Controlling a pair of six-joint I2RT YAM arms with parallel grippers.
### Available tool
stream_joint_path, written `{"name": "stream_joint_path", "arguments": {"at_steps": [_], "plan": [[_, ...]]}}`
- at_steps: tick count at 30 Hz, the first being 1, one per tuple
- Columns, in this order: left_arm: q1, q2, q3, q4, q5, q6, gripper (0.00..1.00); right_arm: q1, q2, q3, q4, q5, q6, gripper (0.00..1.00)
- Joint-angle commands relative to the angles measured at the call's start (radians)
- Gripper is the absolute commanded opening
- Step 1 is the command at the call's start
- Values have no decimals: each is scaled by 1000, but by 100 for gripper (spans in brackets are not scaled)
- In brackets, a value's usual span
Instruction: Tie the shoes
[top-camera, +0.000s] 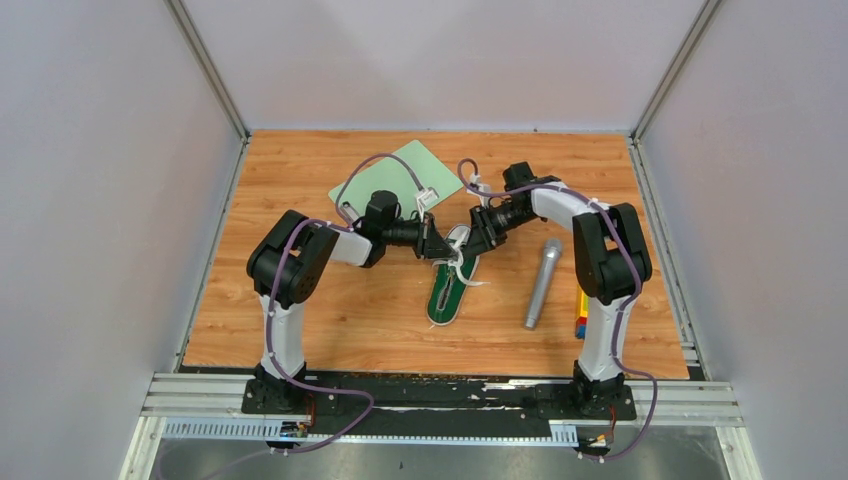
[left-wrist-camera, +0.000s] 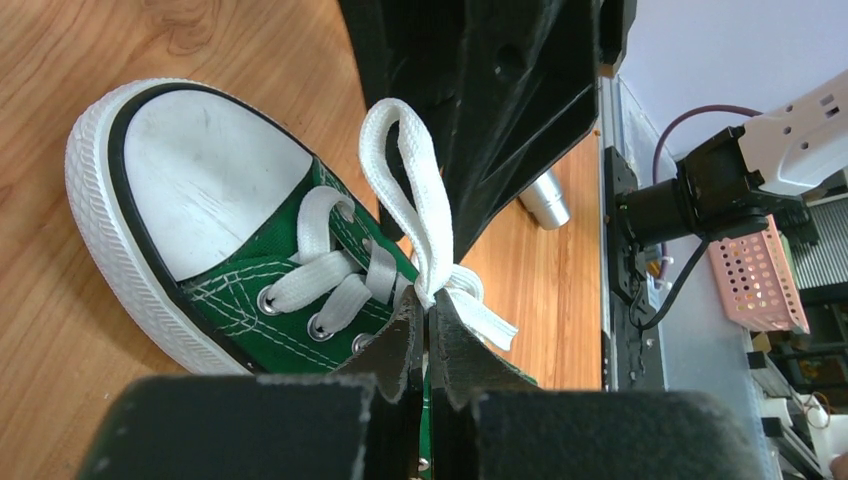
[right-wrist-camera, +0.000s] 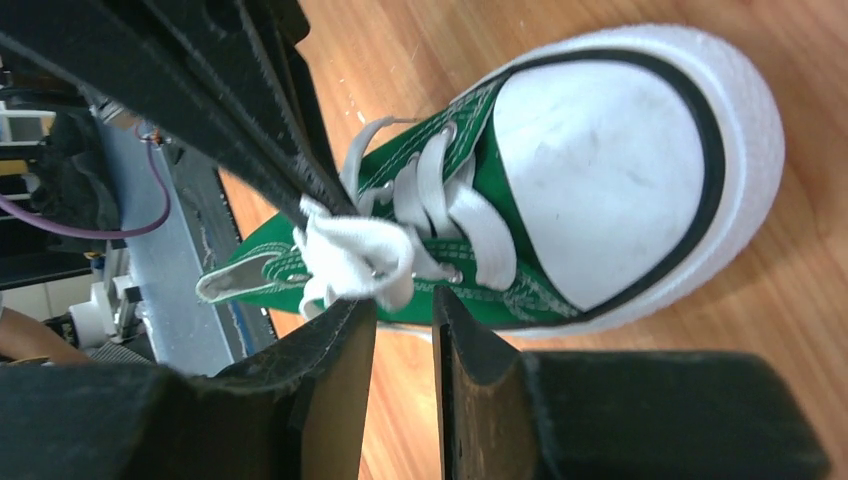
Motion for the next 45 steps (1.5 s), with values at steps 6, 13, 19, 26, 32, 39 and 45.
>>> {"name": "stream_joint_path", "arguments": {"at_steps": [6, 13, 19, 26, 32, 39, 45], "plan": [[-5, -24, -1, -49, 23, 57, 0, 39, 30, 47, 55, 30, 19, 29], [-4, -26, 18, -134, -7, 113, 0, 51, 0, 14, 45, -129, -26, 32], [-4, -30, 12, -95, 11, 80, 0, 79, 31, 28, 49, -86, -17, 34], [1, -42, 7, -77, 14, 61, 0, 80, 50, 46, 49, -60, -7, 33], [5, -48, 11, -95, 21, 79, 0, 25, -3, 19, 34, -140, -11, 37], [4, -55, 16, -116, 34, 114, 0, -13, 3, 15, 31, -106, -11, 37], [4, -60, 17, -124, 40, 125, 0, 4, 47, 47, 41, -23, 5, 36]]}}
